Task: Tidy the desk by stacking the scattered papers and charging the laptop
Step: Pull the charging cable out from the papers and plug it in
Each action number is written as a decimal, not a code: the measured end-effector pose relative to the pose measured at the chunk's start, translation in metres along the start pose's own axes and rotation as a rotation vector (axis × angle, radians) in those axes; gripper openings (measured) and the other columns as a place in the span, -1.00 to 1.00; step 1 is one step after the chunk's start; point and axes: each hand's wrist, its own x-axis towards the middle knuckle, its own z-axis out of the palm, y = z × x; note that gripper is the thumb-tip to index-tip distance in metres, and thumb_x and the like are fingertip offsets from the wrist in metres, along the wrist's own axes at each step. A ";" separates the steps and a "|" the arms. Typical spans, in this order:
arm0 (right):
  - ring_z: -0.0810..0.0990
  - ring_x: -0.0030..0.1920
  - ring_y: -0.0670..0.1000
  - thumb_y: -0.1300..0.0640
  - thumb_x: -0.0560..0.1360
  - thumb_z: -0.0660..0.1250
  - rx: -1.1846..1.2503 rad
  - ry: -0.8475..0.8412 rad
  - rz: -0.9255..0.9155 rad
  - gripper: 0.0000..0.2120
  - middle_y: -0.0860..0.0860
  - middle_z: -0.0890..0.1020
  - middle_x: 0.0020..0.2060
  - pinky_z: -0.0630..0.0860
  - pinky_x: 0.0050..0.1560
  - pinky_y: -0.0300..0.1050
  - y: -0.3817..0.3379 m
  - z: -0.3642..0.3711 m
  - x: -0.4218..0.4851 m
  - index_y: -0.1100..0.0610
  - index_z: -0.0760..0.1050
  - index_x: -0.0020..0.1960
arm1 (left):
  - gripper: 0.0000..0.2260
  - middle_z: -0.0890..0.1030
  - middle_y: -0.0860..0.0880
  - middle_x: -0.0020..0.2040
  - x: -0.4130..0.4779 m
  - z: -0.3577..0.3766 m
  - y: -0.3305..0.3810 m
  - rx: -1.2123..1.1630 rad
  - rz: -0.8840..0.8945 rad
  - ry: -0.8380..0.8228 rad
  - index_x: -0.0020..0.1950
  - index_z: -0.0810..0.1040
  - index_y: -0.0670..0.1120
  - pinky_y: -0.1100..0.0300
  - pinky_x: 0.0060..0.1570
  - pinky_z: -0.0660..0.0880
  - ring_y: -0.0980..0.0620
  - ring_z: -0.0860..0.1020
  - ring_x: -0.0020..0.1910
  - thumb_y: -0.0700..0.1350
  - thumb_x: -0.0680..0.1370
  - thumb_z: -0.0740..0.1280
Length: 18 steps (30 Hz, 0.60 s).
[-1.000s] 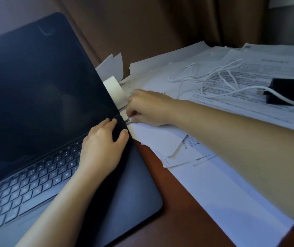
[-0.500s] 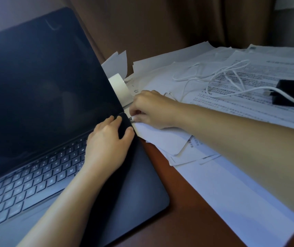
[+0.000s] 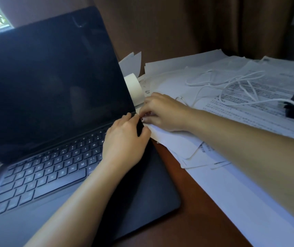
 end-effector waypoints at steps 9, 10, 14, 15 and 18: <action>0.43 0.10 0.08 -0.11 0.58 0.14 -0.626 -0.009 -0.147 -0.67 0.02 0.60 0.02 0.21 0.09 -0.04 -0.006 -0.017 0.001 0.09 0.55 0.06 | -0.56 0.23 0.01 0.53 -0.002 -0.001 -0.008 0.243 -0.054 0.011 0.52 0.22 -0.01 -0.07 0.46 -0.21 0.05 0.13 0.51 0.03 0.63 0.00; 0.43 0.09 0.08 -0.10 0.58 0.14 -0.621 -0.028 -0.142 -0.68 0.02 0.60 0.01 0.21 0.08 -0.05 -0.007 -0.018 0.001 0.09 0.55 0.05 | -0.56 0.23 0.02 0.53 -0.002 -0.002 -0.008 0.253 -0.052 0.005 0.51 0.22 0.00 -0.10 0.45 -0.24 0.05 0.13 0.51 0.03 0.63 -0.01; 0.44 0.06 0.09 -0.07 0.61 0.12 -0.613 -0.098 -0.153 -0.65 0.05 0.60 -0.06 0.24 0.07 -0.07 -0.011 -0.016 0.002 0.15 0.56 0.02 | -0.59 0.27 0.00 0.51 -0.001 0.000 -0.006 0.239 -0.046 0.017 0.47 0.29 -0.02 -0.16 0.44 -0.23 0.04 0.19 0.49 -0.03 0.62 0.00; 0.44 0.05 0.09 -0.07 0.61 0.12 -0.602 -0.094 -0.154 -0.64 0.07 0.60 -0.07 0.25 0.07 -0.07 -0.011 -0.015 0.002 0.17 0.56 0.01 | -0.60 0.28 -0.01 0.51 0.000 0.001 -0.006 0.237 -0.045 0.022 0.45 0.31 -0.03 -0.16 0.44 -0.22 0.03 0.20 0.48 -0.03 0.62 0.00; 0.38 -0.04 0.03 -0.08 0.60 0.14 -0.545 -0.080 -0.113 -0.63 0.07 0.58 -0.15 0.27 0.04 -0.08 -0.009 -0.013 0.003 0.18 0.57 -0.04 | -0.63 0.31 -0.02 0.48 0.000 0.003 -0.004 0.213 -0.046 0.035 0.38 0.37 -0.05 -0.15 0.44 -0.18 0.02 0.24 0.46 -0.06 0.61 0.01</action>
